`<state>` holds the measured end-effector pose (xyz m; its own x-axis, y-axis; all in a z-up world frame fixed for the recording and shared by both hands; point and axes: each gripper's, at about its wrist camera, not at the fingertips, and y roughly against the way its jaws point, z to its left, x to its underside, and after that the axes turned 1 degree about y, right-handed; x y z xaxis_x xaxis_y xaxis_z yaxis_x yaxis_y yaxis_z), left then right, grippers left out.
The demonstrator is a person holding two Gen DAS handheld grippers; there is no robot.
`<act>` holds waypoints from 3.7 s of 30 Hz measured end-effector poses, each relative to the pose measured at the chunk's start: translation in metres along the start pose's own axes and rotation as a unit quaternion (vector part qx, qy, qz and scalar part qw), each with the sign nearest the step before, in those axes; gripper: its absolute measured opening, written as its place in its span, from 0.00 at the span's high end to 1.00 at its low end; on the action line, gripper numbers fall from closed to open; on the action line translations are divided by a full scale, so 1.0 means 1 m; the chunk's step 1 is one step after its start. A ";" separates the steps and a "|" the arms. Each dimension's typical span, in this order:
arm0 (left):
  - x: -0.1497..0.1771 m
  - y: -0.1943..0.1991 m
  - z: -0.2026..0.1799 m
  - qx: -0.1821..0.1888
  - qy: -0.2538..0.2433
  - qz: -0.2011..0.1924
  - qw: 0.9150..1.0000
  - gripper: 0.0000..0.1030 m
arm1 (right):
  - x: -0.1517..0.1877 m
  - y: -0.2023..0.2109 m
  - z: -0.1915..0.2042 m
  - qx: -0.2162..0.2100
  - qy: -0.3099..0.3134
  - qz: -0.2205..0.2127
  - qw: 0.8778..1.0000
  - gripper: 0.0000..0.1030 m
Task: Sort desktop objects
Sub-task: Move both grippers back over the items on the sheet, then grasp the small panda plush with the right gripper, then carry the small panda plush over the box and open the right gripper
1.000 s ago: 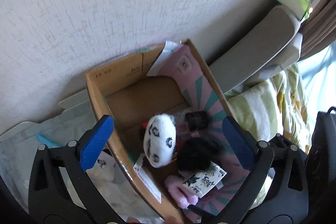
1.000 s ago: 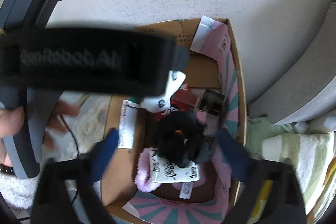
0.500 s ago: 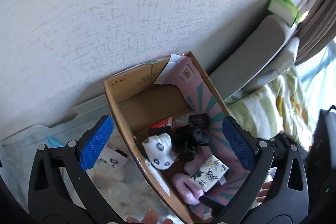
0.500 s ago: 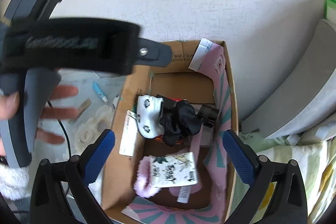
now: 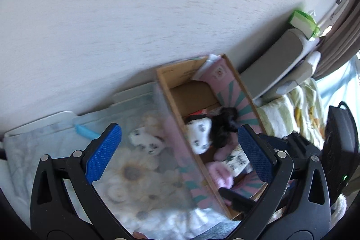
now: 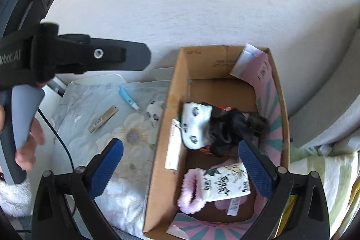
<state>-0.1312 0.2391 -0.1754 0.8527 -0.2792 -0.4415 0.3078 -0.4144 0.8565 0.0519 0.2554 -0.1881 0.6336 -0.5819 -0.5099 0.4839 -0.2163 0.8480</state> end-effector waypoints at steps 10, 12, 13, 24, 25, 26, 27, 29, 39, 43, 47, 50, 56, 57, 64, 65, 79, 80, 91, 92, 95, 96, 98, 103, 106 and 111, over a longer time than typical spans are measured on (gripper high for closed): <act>0.019 0.054 0.075 -0.042 0.062 -0.040 0.996 0.00 | -0.020 0.009 0.040 0.012 0.019 -0.014 1.000 0.01; 0.022 0.062 0.092 -0.050 0.069 -0.043 0.995 0.00 | -0.028 0.013 0.053 0.015 0.052 -0.019 0.998 0.01; 0.024 0.065 0.098 -0.053 0.071 -0.045 0.995 0.00 | -0.031 0.013 0.056 0.020 0.061 -0.017 0.998 0.01; 0.073 0.031 0.157 -0.060 -0.009 -0.006 0.998 0.02 | -0.074 -0.048 0.110 0.043 0.283 0.062 0.956 0.01; 0.078 0.025 0.160 -0.058 -0.019 0.000 0.998 0.02 | -0.075 -0.057 0.112 0.045 0.293 0.074 0.952 0.01; 0.082 0.015 0.164 -0.056 -0.032 0.007 0.998 0.03 | -0.076 -0.069 0.114 0.049 0.308 0.089 0.946 0.01; 0.085 0.009 0.166 -0.055 -0.038 0.012 0.998 0.04 | -0.075 -0.082 0.116 0.052 0.325 0.107 0.938 0.01; 0.091 -0.012 0.174 -0.053 -0.053 0.025 0.997 0.05 | -0.073 -0.104 0.118 0.054 0.347 0.134 0.927 0.01; 0.112 -0.078 0.191 -0.030 -0.068 0.074 0.994 0.26 | -0.050 -0.209 0.119 0.085 0.353 0.267 0.892 0.09; 0.117 -0.089 0.193 -0.024 -0.075 0.080 0.994 0.35 | -0.044 -0.224 0.113 0.094 0.357 0.296 0.881 0.19; 0.117 -0.089 0.191 -0.023 -0.087 0.079 0.993 0.45 | -0.041 -0.234 0.106 0.091 0.346 0.321 0.877 0.36; 0.114 -0.087 0.194 -0.030 -0.086 0.079 0.993 0.65 | -0.042 -0.235 0.104 0.084 0.337 0.322 0.881 0.42; 0.113 -0.084 0.202 -0.030 -0.080 0.081 0.993 0.78 | -0.042 -0.233 0.104 0.054 0.319 0.328 0.888 0.67; 0.113 -0.083 0.203 -0.029 -0.079 0.080 0.993 0.78 | -0.042 -0.233 0.104 0.054 0.318 0.328 0.888 0.67; 0.115 -0.074 0.206 -0.026 -0.067 0.082 0.994 0.79 | -0.038 -0.230 0.104 0.053 0.312 0.320 0.893 0.71; 0.115 -0.068 0.206 -0.026 -0.068 0.081 0.994 0.79 | -0.037 -0.228 0.105 0.053 0.312 0.317 0.894 0.71; 0.090 0.033 0.188 -0.053 -0.063 0.027 0.996 0.86 | -0.048 -0.122 0.136 0.009 0.305 0.233 0.923 0.71; 0.090 0.036 0.187 -0.057 -0.060 0.025 0.996 0.86 | -0.048 -0.110 0.137 0.010 0.308 0.228 0.924 0.71; 0.074 0.063 0.133 -0.044 -0.069 0.000 0.997 0.88 | -0.080 -0.046 0.089 0.030 0.315 0.177 0.932 0.71; 0.073 0.060 0.127 -0.040 -0.071 0.001 0.997 0.88 | -0.078 -0.041 0.082 0.032 0.312 0.175 0.933 0.71; 0.071 0.050 0.113 -0.038 -0.076 0.007 0.996 0.88 | -0.071 -0.028 0.059 0.040 0.304 0.176 0.935 0.71; 0.071 0.047 0.111 -0.037 -0.077 0.009 0.996 0.88 | -0.069 -0.026 0.053 0.041 0.301 0.178 0.936 0.71; 0.073 0.036 0.105 -0.041 -0.077 0.020 0.996 0.88 | -0.062 -0.023 0.038 0.043 0.289 0.180 0.939 0.71; 0.088 0.004 0.112 -0.056 -0.058 0.057 0.995 0.88 | -0.047 -0.022 0.008 0.038 0.269 0.197 0.942 0.71; 0.094 -0.006 0.113 -0.058 -0.050 0.069 0.995 0.88 | -0.036 -0.028 -0.006 0.034 0.259 0.209 0.942 0.71; 0.095 -0.017 0.103 -0.052 -0.047 0.074 0.995 0.88 | -0.025 -0.041 -0.022 0.024 0.252 0.219 0.942 0.68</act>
<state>-0.0988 0.1306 -0.2589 0.8503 -0.4116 -0.3279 0.2285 -0.2724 0.9346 0.0298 0.2964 -0.2131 0.9784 -0.1799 -0.1023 0.0883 -0.0839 0.9926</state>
